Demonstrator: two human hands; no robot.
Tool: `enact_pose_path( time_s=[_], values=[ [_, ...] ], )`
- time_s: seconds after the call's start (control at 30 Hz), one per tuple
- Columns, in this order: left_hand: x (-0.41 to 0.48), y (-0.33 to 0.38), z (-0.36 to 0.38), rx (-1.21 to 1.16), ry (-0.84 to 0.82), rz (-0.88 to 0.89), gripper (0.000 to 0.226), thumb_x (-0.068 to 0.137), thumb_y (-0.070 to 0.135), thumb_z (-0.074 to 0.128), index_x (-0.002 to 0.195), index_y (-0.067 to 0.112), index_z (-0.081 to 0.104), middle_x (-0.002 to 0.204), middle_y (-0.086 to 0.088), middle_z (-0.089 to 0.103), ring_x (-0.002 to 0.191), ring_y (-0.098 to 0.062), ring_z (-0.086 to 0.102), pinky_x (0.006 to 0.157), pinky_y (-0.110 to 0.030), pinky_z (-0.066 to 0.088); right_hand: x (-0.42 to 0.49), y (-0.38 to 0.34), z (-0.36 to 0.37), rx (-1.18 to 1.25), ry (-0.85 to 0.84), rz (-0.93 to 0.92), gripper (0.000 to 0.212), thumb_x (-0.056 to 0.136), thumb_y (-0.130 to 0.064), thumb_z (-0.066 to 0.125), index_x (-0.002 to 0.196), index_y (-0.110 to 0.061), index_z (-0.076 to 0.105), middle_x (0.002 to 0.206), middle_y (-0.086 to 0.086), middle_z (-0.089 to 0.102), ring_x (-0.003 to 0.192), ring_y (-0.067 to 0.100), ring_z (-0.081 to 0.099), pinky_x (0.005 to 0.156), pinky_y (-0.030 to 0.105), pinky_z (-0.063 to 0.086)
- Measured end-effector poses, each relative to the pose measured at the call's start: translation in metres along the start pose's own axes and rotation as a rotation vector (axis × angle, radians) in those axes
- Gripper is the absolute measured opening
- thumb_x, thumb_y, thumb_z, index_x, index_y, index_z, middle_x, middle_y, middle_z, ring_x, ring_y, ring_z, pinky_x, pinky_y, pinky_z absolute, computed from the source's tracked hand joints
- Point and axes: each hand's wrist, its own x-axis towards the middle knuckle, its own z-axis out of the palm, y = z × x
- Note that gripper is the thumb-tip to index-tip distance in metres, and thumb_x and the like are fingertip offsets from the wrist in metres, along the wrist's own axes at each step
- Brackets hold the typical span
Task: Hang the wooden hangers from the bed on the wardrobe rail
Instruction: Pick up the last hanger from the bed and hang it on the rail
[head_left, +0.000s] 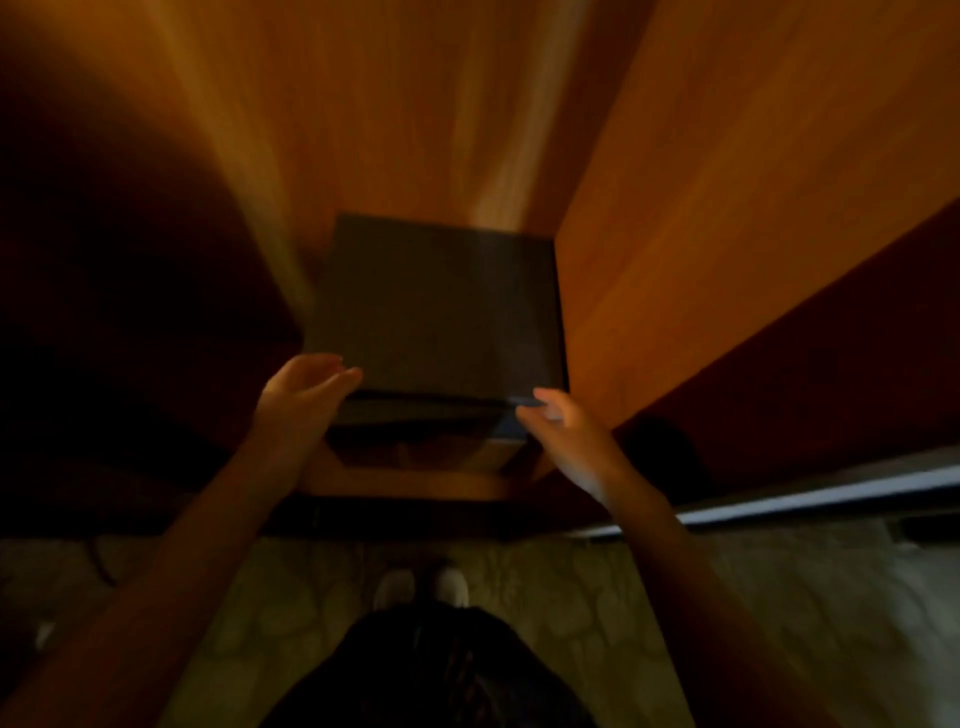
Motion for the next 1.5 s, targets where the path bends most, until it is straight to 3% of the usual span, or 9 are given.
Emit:
enact_pose_path(
  time_s=[0.13,0.23,0.4,0.6,0.73,1.07,1.23,1.4,1.5],
  values=[
    [0.0,-0.093,0.001,0.188,-0.084,-0.278,0.035,0.09,0.014,0.056,0.124,0.005,0.054,0.127,-0.019,0.054,0.105,-0.03,0.054,0.084,-0.036,0.046,-0.016,0.079,0.034,-0.08,-0.082,0.314,0.055,0.09,-0.037,0.051,0.135,-0.005,0.045,0.134,0.013,0.052,0.125,0.026,0.049,0.102,0.033,0.037],
    [-0.018,-0.154,-0.011,0.305,-0.139,-0.484,0.033,0.091,0.013,0.053,0.122,0.002,0.055,0.118,-0.016,0.054,0.104,-0.031,0.052,0.084,-0.035,0.041,-0.036,0.128,0.052,-0.154,-0.168,0.435,0.063,0.076,-0.061,0.044,0.107,-0.01,0.063,0.102,0.014,0.061,0.095,0.023,0.06,0.075,0.029,0.044],
    [-0.042,-0.215,-0.022,0.33,-0.145,-0.734,0.028,0.092,0.007,0.05,0.063,0.01,0.049,0.069,-0.009,0.047,0.061,-0.019,0.043,0.058,-0.027,0.036,-0.06,0.184,0.072,-0.046,-0.142,0.604,0.034,0.092,-0.032,0.052,0.101,0.0,0.062,0.086,0.015,0.056,0.077,0.024,0.056,0.071,0.031,0.043],
    [-0.047,-0.228,-0.016,0.494,-0.285,-0.686,0.009,0.089,0.007,0.053,0.082,0.007,0.059,0.094,-0.02,0.058,0.087,-0.032,0.057,0.082,-0.038,0.044,-0.085,0.205,0.1,-0.019,-0.31,0.639,0.026,0.088,-0.037,0.052,0.088,-0.014,0.065,0.084,0.002,0.064,0.081,0.017,0.06,0.078,0.034,0.05],
    [-0.04,-0.236,-0.011,0.661,-0.437,-0.616,0.032,0.089,0.01,0.053,0.117,-0.006,0.057,0.122,-0.026,0.058,0.113,-0.042,0.054,0.097,-0.043,0.043,-0.113,0.218,0.105,0.051,-0.153,0.714,0.049,0.09,-0.035,0.052,0.13,-0.007,0.051,0.125,0.011,0.058,0.114,0.026,0.056,0.085,0.032,0.044],
    [-0.046,-0.212,0.05,0.923,-0.742,-0.422,0.014,0.091,0.003,0.047,0.089,0.004,0.061,0.093,-0.016,0.058,0.089,-0.029,0.055,0.079,-0.033,0.042,-0.221,0.281,0.132,0.441,0.3,0.89,0.028,0.093,-0.022,0.047,0.069,-0.009,0.052,0.072,0.012,0.049,0.071,0.021,0.045,0.067,0.031,0.033],
    [-0.056,-0.201,0.089,0.953,-0.754,-0.412,0.028,0.093,0.007,0.045,0.067,0.016,0.05,0.074,-0.003,0.048,0.066,-0.016,0.047,0.073,-0.033,0.04,-0.253,0.305,0.177,0.626,0.35,0.897,0.028,0.094,-0.029,0.048,0.093,-0.009,0.067,0.094,0.012,0.066,0.089,0.019,0.058,0.078,0.028,0.041],
    [-0.093,-0.211,0.12,0.995,-0.728,-0.259,0.024,0.092,0.011,0.047,0.112,0.003,0.058,0.116,-0.017,0.057,0.104,-0.03,0.054,0.079,-0.032,0.037,-0.285,0.338,0.186,0.78,0.403,0.914,0.031,0.093,-0.028,0.049,0.094,-0.004,0.068,0.103,0.019,0.068,0.089,0.02,0.059,0.082,0.034,0.046],
    [-0.136,-0.228,0.126,1.14,-0.811,-0.226,0.02,0.091,0.005,0.048,0.084,-0.009,0.06,0.088,-0.025,0.059,0.091,-0.031,0.051,0.076,-0.034,0.037,-0.313,0.357,0.178,0.813,0.377,0.915,0.029,0.091,-0.027,0.052,0.092,-0.003,0.07,0.096,0.013,0.067,0.091,0.024,0.061,0.083,0.036,0.047]
  ],
)
